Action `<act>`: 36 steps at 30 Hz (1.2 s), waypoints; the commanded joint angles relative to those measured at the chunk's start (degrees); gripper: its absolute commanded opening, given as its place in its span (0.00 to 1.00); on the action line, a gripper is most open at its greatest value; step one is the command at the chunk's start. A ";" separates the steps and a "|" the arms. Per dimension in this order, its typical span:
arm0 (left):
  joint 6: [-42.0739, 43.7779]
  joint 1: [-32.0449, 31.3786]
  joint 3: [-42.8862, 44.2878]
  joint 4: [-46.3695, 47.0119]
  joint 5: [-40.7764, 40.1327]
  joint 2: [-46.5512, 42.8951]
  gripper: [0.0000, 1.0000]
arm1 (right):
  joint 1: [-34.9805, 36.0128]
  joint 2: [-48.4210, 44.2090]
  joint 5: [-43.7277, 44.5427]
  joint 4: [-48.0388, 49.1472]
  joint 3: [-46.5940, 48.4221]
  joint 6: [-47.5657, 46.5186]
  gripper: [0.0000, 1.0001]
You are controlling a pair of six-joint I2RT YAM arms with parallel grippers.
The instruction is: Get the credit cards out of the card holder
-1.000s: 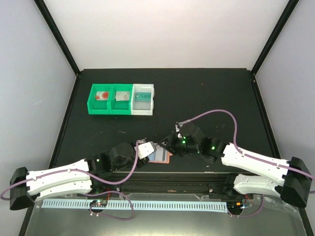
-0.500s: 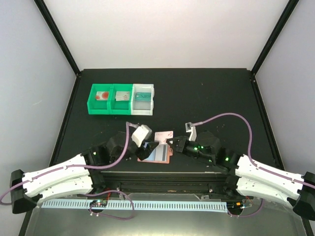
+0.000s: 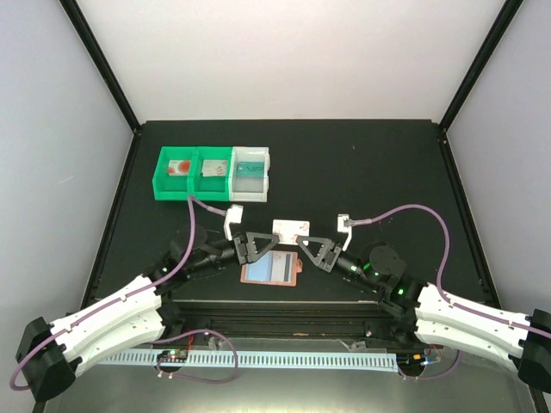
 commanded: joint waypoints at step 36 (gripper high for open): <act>23.90 36.05 18.08 -32.06 15.98 4.97 0.01 | -0.17 -2.09 -2.65 -17.52 4.07 -10.71 1.00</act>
